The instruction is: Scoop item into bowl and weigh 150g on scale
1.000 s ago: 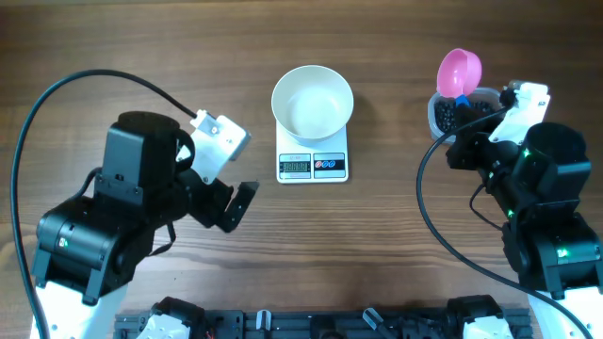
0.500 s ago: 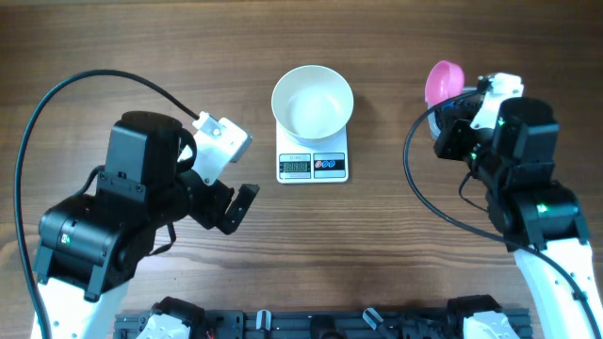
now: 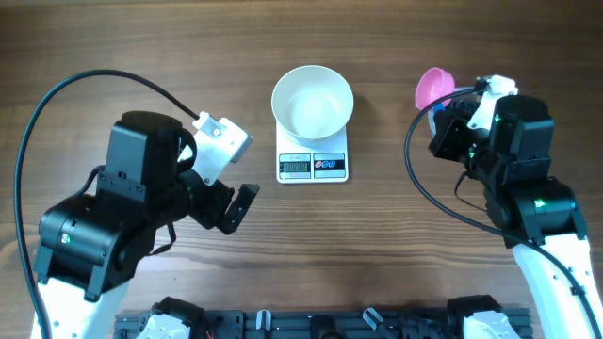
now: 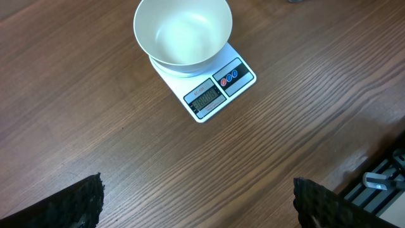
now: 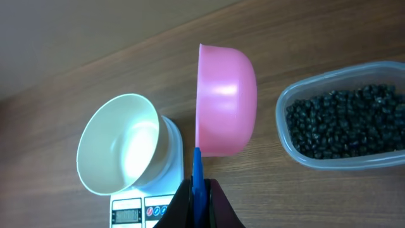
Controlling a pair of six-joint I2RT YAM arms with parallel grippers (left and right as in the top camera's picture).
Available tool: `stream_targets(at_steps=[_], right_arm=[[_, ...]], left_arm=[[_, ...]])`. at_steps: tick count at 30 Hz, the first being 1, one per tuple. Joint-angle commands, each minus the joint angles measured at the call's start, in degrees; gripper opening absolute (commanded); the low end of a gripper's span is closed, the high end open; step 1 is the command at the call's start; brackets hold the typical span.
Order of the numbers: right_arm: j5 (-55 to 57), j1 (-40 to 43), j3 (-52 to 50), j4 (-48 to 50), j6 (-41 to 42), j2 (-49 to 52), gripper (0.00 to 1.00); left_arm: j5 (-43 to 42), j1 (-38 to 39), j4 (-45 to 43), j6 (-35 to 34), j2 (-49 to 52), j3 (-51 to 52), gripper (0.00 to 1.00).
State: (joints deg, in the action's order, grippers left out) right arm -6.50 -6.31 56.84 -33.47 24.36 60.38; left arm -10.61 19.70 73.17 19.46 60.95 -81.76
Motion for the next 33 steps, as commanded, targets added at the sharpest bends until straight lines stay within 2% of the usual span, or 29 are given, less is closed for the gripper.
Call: stream_targets(at_steps=[1,4,13,26,33], right_arm=[[1.8,0.2,1.4,-0.4,5.6,-0.8,0.04],[2.3,0.2,1.4,-0.5,4.7,-0.8,0.04],[3.7,0.2,1.4,-0.5,-4.9,-0.8,0.05],[3.1,0.2,1.4,5.4,-4.9,-0.9,0.04],[2.2,0.2,1.4,4.6,-4.9,-0.9,0.04]], left_arm=[[-1.1,-0.5,0.0,1.3,0.2,-0.7,1.0],[-1.1,-0.5,0.0,1.3,0.2,-0.7,1.0],[-1.1,-0.5,0.0,1.3,0.2,-0.7,1.0],[-1.1,-0.5,0.0,1.3,0.2,-0.7,1.0],[-1.1,-0.5,-1.0,1.3,0.2,-0.7,1.0]])
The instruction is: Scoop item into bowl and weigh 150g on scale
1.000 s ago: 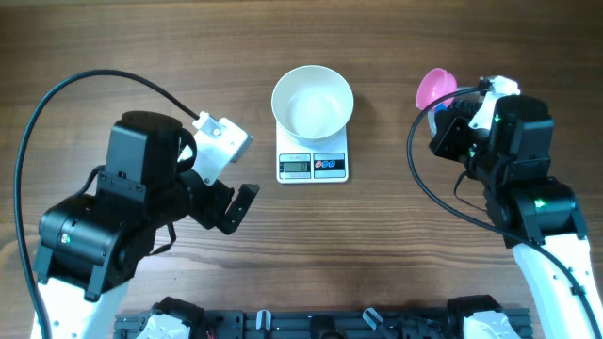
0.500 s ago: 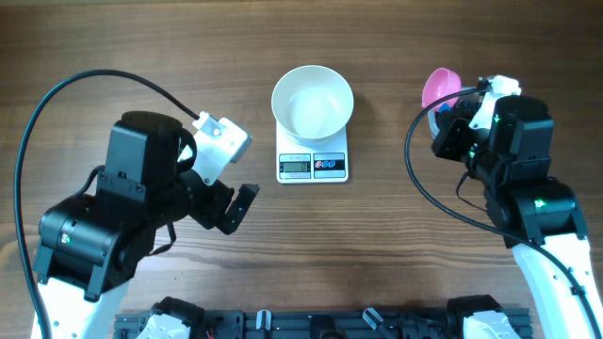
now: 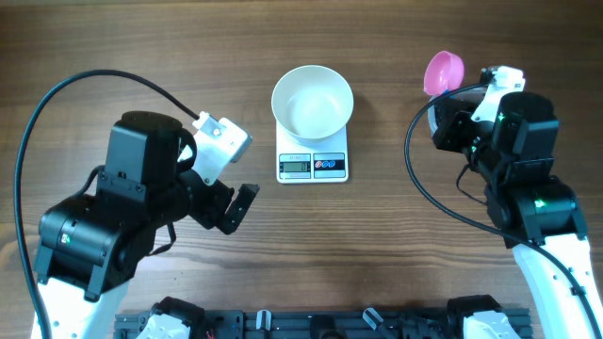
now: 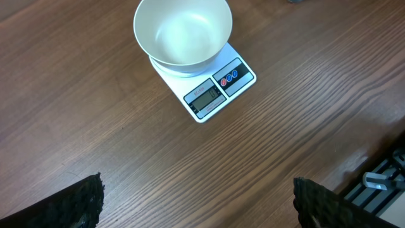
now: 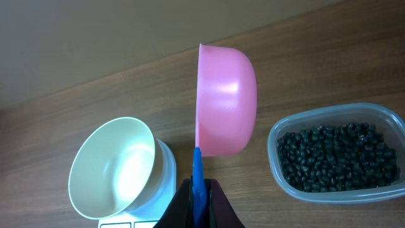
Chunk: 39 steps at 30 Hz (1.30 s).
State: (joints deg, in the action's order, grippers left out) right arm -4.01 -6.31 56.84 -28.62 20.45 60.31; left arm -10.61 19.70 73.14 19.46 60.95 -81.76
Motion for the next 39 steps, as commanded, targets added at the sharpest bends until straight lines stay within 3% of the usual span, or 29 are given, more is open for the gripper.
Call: stream_targets(at_steps=[1,7,11,15,24,39], right_arm=[[-0.3,0.2,1.4,-0.5,-1.0,-0.8,0.04],[-0.3,0.2,1.4,-1.7,-1.0,-0.8,0.04],[-0.3,0.2,1.4,-1.7,-1.0,-0.9,0.04],[-0.3,0.2,1.4,-2.0,-1.2,-0.9,0.04],[-0.5,0.2,1.4,-2.8,-4.7,-1.7,0.04],[-0.5,0.2,1.4,-4.6,-6.5,-2.6,0.04]], left_arm=[[-1.3,-0.5,-1.4,1.2,0.2,-0.7,1.0],[-1.5,-0.5,-0.7,1.6,0.2,-0.7,1.0],[-4.1,-0.5,1.9,7.3,0.2,-0.7,1.0],[-4.6,-2.2,2.1,7.4,0.2,-0.8,1.0],[-14.8,-9.9,3.1,14.7,0.2,-1.4,1.0],[-15.9,-10.0,3.2,15.0,0.2,-1.4,1.0]])
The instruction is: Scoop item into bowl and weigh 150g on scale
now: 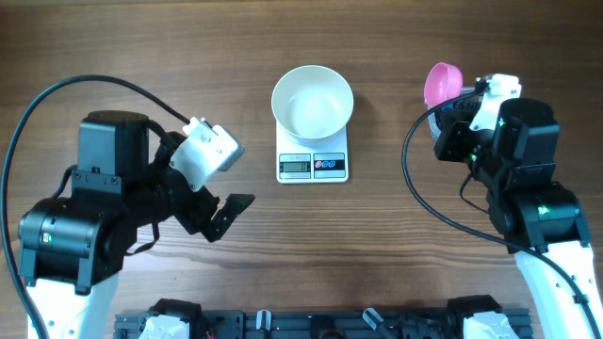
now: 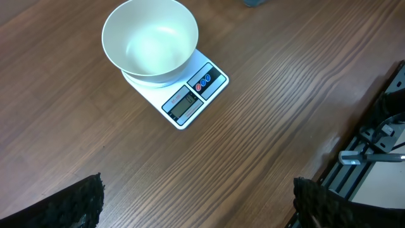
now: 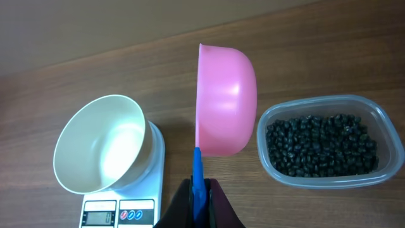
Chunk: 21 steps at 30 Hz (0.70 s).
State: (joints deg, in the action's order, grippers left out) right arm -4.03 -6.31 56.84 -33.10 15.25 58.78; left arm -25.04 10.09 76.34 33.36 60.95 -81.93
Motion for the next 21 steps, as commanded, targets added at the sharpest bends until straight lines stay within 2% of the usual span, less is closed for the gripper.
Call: stream_targets(at_steps=[1,12,21], right_arm=[[-0.5,0.2,1.4,-0.2,-1.4,-1.0,0.04],[-0.5,0.2,1.4,-0.5,-1.6,-1.0,0.04],[-0.5,0.2,1.4,-1.6,-1.7,-1.0,0.04]], left_arm=[[-1.2,-0.4,0.0,1.1,0.2,-1.2,1.0],[2.6,-0.4,-0.4,1.1,1.1,-1.2,1.0],[3.7,-0.4,-0.2,1.1,7.0,-1.2,1.0]])
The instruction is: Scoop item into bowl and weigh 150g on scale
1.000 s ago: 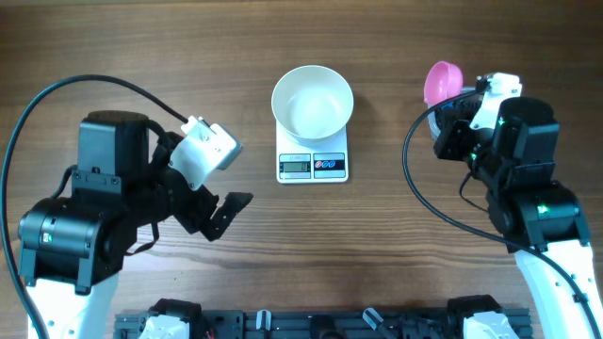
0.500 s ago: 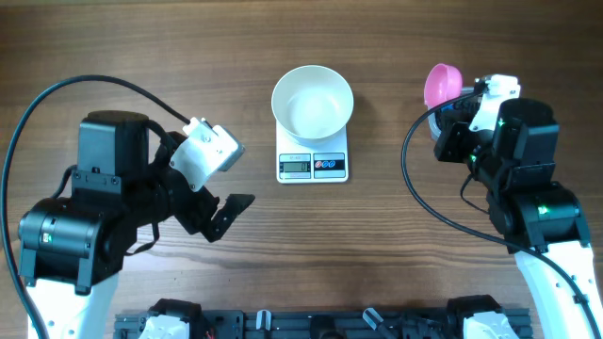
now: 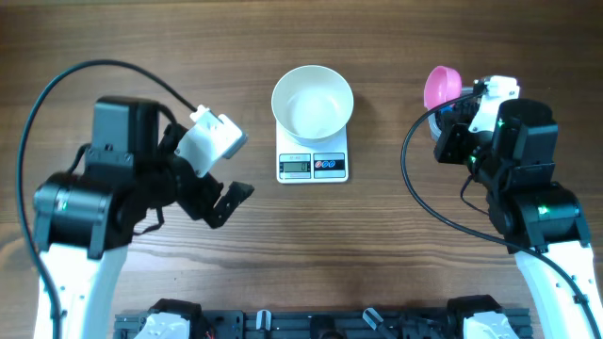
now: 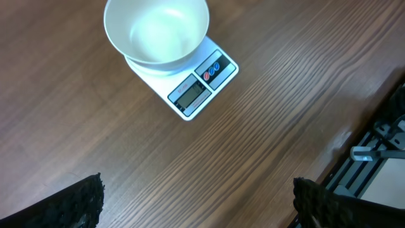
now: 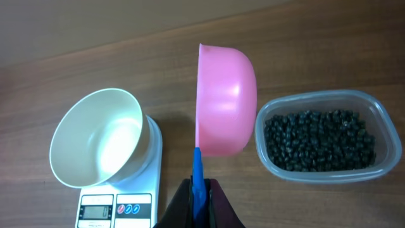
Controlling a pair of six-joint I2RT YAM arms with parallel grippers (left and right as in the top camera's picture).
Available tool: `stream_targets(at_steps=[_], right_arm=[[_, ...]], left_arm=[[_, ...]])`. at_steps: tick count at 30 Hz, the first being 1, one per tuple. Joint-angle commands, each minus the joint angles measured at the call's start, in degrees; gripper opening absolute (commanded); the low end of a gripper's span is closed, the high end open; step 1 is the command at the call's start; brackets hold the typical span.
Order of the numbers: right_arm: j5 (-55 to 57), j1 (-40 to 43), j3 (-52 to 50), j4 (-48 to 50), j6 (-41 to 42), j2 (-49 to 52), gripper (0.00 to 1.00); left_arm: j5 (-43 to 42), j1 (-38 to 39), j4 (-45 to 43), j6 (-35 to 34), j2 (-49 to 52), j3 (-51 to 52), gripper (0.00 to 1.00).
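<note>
An empty white bowl point(image 3: 313, 102) stands on a small white digital scale point(image 3: 313, 165) at the table's middle back. My right gripper point(image 5: 200, 190) is shut on the blue handle of a pink scoop point(image 5: 226, 99), held on edge in the air between the bowl point(image 5: 96, 137) and a clear tub of black beans point(image 5: 324, 141). The scoop point(image 3: 440, 86) shows pink at the right in the overhead view. My left gripper point(image 3: 229, 200) hangs open and empty over bare wood, left and in front of the scale point(image 4: 196, 87).
The bean tub is mostly hidden under the right arm in the overhead view. A black rail point(image 3: 320, 323) runs along the table's near edge. Bare wood lies in front of the scale and to its left.
My left arm has shifted a little; its view now shows the bowl and scale slightly further right and higher. The right gripper with the scoop has barely moved.
My right gripper held the pink scoop throughout, first beside the bean tub, then a little further back, then slightly nearer again. The left arm stayed still at first, then swung outward and has since come partly back. Bowl is empty throughout.
</note>
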State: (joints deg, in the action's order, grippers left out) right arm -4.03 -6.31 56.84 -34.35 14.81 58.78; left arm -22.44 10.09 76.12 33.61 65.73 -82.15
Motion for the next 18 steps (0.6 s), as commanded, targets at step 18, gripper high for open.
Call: stream_targets(at_steps=[18], right_arm=[[-0.4,0.2,1.4,-0.8,-2.8,-1.0,0.04]], left_arm=[[1.6,-0.4,1.4,0.7,1.4,-1.0,1.0]])
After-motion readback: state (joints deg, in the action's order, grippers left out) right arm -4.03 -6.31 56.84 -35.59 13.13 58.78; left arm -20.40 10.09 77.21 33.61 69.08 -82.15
